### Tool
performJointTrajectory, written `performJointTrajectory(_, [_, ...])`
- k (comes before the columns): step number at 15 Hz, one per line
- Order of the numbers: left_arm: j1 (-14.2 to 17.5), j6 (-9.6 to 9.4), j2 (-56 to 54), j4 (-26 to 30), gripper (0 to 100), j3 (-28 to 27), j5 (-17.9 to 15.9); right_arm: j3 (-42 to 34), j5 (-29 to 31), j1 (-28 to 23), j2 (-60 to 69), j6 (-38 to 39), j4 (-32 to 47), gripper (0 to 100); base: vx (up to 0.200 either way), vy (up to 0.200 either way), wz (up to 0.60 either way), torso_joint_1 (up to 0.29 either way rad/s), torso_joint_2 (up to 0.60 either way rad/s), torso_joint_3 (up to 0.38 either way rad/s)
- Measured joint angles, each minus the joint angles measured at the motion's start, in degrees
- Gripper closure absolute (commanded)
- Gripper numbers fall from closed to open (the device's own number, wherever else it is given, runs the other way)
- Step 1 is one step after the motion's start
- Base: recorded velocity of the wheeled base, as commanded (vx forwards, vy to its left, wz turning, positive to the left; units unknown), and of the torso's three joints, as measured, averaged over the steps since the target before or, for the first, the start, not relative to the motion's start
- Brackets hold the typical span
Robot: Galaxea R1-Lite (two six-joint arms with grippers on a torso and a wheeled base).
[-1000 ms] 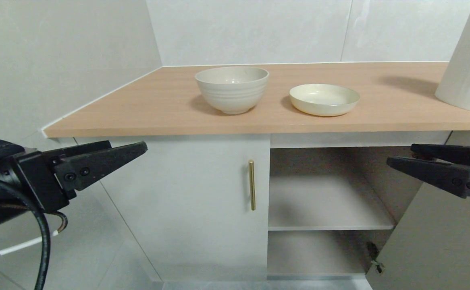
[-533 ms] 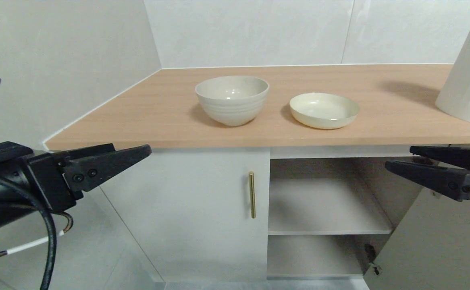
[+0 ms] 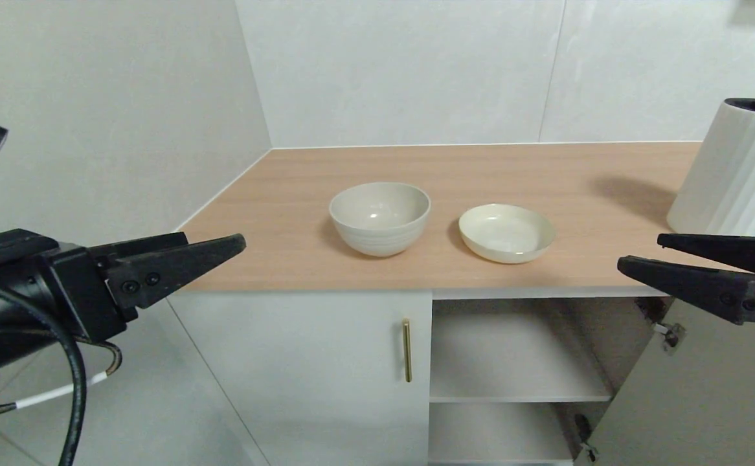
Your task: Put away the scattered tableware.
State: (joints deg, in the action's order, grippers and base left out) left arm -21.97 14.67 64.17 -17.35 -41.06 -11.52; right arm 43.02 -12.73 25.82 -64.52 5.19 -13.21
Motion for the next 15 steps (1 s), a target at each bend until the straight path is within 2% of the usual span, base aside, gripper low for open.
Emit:
performJointTrajectory(4, [0.0, 0.0, 0.4, 0.1, 0, 0.0, 0.0, -0.1, 0.0, 0.0, -0.4, 0.0, 0.0, 0, 0.0, 0.0, 0.0, 0.2, -0.48, -0.281])
performJointTrajectory(6, [0.0, -0.02, 0.6, 0.0, 0, 0.0, 0.0, -0.1, 0.0, 0.0, -0.6, -0.1, -0.1, 0, 0.0, 0.0, 0.0, 0.081, -0.19, -0.117])
performJointTrajectory(9, [0.0, -0.06, 2.2, 1.4, 0, -3.0, 0.1, 1.4, 0.4, -0.1, -2.8, -0.2, -2.0, 0, 0.0, 0.0, 0.0, 0.011, -0.03, -0.017])
performJointTrajectory(10, [0.0, -0.09, 3.4, 3.3, 0, -5.4, 0.3, 3.1, 1.0, -0.2, -4.7, -0.2, -2.1, 0, 0.0, 0.0, 0.0, 0.0, 0.0, 0.0])
performJointTrajectory(12, [0.3, -0.09, 6.8, 11.2, 0, -13.1, 1.6, 9.8, 5.1, -0.7, -10.0, 0.1, 0.7, 0, 0.0, 0.0, 0.0, 0.0, 0.0, 0.0])
performJointTrajectory(14, [0.4, -0.09, 10.9, 23.8, 0, -21.5, 5.8, 18.3, 13.1, -1.3, -16.2, 3.3, 9.6, 0, 0.0, 0.0, 0.0, 0.0, 0.0, 0.0])
performJointTrajectory(15, [0.3, -0.06, 12.9, 27.6, 0, -24.1, 8.1, 20.7, 16.2, -1.4, -18.8, 4.8, 12.0, 0, 0.0, 0.0, 0.0, 0.0, 0.0, 0.0])
